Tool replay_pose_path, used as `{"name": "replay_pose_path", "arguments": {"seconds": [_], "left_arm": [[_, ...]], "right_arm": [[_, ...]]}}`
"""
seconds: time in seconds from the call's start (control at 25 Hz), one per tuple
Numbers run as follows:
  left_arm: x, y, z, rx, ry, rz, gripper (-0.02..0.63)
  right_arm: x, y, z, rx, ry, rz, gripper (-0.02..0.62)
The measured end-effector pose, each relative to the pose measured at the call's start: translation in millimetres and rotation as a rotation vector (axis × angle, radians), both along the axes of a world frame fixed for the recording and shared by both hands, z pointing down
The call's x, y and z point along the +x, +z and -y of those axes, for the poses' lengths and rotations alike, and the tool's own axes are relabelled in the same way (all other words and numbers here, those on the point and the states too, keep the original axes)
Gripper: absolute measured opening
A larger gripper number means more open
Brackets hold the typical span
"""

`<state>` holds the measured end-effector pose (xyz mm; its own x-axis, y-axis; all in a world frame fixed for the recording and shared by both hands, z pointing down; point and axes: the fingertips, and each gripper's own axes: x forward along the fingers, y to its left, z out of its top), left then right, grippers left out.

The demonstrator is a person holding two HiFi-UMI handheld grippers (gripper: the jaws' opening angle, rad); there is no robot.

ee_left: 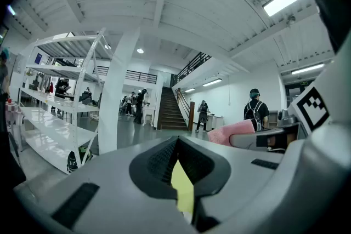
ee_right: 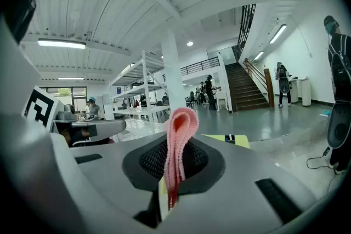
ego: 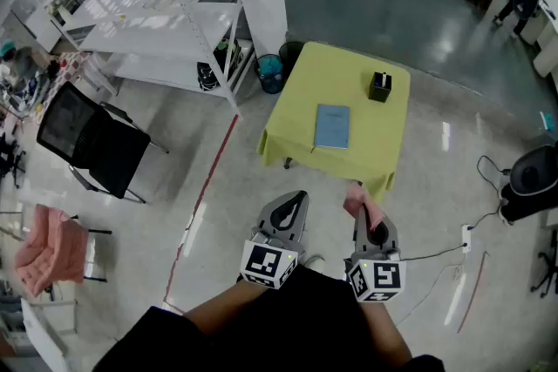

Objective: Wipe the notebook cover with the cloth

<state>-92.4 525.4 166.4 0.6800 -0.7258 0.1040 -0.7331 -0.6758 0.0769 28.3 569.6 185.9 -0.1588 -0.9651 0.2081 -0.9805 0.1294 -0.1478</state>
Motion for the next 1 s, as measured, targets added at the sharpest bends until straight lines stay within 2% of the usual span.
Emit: {"name": "replay_pose_path", "arguments": {"seconds": [0.12,0.28,0.4,0.6,0.76,1.0], "left_arm": [[1.0,3.1,-8.1,-0.004,-0.004,0.004,0.008],[-1.8,5.1,-15.4,-0.012,-0.017,-0.010,0.008],[-2.3,14.9,-16.3,-0.039,-0.013,-0.006,0.008],[3.2,19.5,-13.8,-0.034,0.032,0.003,0.008],[9.4,27.7,6.7,-0.055,0.051,-0.009,0.008],[21.1,32.3,62.9,-0.058,0.083,-0.024,0.008]], "right_arm": [[4.3,1.3,-8.8,-0.008,0.012,0.016,0.035],[16.3,-2.0,-20.3,0.019,0.035,0.095,0.035],[27.8,13.2,-24.0,0.017,0.044,0.119,0.035],[31.9,27.1,-26.1,-0.016,0.070,0.142,0.035],[26.4,31.3,-13.0,-0.003,0.038,0.128,0.035],[25.4,40.9,26.5,-0.037,0.053,0.122,0.035]]}}
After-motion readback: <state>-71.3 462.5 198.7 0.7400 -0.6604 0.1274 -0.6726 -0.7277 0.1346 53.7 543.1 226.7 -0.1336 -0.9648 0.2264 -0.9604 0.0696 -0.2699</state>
